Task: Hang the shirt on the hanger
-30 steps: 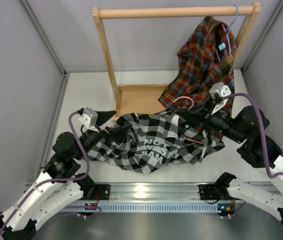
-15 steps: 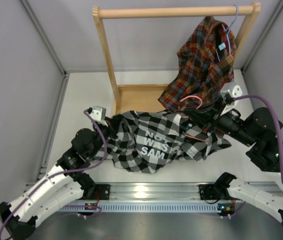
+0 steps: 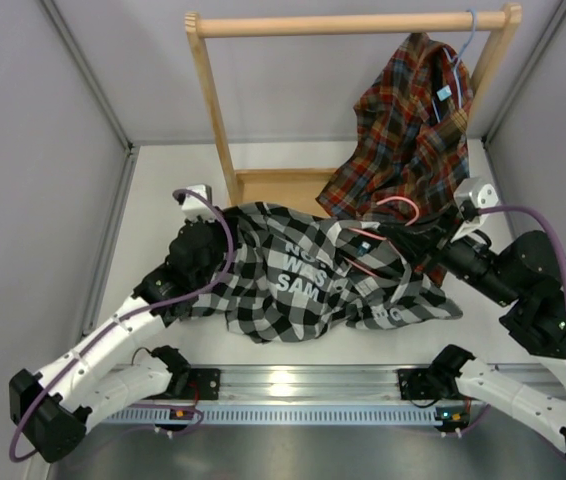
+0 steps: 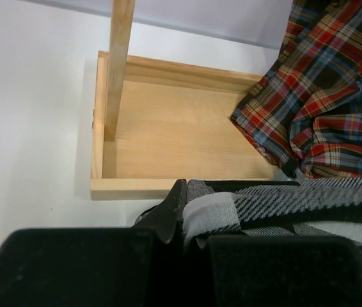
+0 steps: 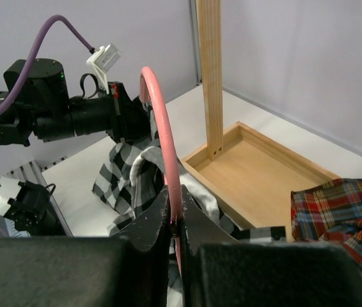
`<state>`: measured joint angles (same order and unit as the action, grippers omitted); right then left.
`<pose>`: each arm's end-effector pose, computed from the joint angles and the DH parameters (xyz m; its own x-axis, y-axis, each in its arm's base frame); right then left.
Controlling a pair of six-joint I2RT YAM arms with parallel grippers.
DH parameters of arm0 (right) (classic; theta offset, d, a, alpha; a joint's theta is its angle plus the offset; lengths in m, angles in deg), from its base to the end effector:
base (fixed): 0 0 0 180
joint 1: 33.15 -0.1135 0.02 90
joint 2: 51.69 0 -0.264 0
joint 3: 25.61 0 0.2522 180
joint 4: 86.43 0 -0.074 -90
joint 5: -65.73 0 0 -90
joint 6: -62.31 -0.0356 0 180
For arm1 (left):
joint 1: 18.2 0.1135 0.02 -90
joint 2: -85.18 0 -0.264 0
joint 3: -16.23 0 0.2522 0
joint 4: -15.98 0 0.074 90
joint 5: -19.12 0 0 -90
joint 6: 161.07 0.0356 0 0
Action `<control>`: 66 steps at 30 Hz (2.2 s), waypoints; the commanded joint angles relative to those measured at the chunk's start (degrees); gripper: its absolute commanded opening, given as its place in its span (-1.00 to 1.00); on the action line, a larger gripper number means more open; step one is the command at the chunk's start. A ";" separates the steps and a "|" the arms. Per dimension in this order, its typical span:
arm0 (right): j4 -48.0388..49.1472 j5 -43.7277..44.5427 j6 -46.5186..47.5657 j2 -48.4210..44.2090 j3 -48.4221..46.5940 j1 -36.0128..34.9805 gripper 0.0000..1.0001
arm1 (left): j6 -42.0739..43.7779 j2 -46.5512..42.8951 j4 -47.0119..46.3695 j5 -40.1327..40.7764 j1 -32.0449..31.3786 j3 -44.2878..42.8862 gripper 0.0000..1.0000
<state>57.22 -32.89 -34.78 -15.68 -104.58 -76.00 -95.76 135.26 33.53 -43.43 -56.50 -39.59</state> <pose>0.0693 0.0716 0.4532 -0.0127 0.1547 -0.9879 -0.7860 0.6092 0.1055 0.1710 -0.1141 0.3196 -0.2278 -0.2925 -0.9288 0.1109 0.9398 -0.3231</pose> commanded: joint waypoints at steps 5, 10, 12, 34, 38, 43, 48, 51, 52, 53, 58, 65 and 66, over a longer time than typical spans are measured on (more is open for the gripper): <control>4.22 3.97 -0.38 -3.23 -0.10 0.49 -1.00 | -5.55 1.95 4.73 -4.85 7.89 -2.05 -1.00; 4.39 2.47 -0.47 -1.48 -0.35 0.49 -1.00 | -0.90 1.68 2.20 -17.74 7.98 -4.16 -0.37; 4.57 1.86 -0.47 -0.86 -0.62 0.49 -1.00 | 1.21 -0.16 0.44 -25.22 7.90 -4.78 -0.54; 5.27 -2.88 -0.38 0.56 1.05 0.49 -1.00 | 24.14 11.68 4.81 -79.78 7.45 -31.22 0.42; 3.61 -5.44 0.15 0.47 0.52 0.49 -1.00 | 23.99 19.95 4.65 -102.90 7.28 -38.78 0.38; 1.59 -5.87 0.24 0.46 -0.88 0.49 -1.00 | 18.72 25.58 4.38 -113.66 6.75 -43.28 0.10; 0.44 -6.23 0.50 1.60 -2.29 0.49 -1.00 | 19.24 27.52 4.21 -115.77 5.88 -41.70 0.12; 0.18 -6.75 0.33 2.22 -2.99 0.49 -1.00 | 18.10 28.92 4.20 -113.76 5.52 -41.17 0.13; 0.09 -7.37 0.15 2.40 -3.17 0.49 -1.00 | 18.18 29.10 4.21 -112.53 5.52 -40.47 0.13; 0.18 -7.63 0.06 2.49 -3.26 0.49 -1.00 | 18.27 29.10 4.12 -110.26 5.52 -40.03 0.15; -0.08 -10.09 0.15 2.75 -3.96 0.49 -1.00 | 29.93 26.47 12.26 -94.30 2.73 -38.09 0.35; -0.17 -11.68 0.15 3.45 -4.40 0.49 -1.00 | 41.74 29.10 25.91 -79.65 -6.43 -44.86 0.08; -0.09 -11.59 0.15 3.63 -4.40 0.49 -1.00 | 42.00 29.28 25.91 -79.82 -6.69 -45.03 0.02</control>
<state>54.72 -42.92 -34.74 -12.53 -105.70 -76.00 -60.22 164.24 54.86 -128.39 -61.99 -81.43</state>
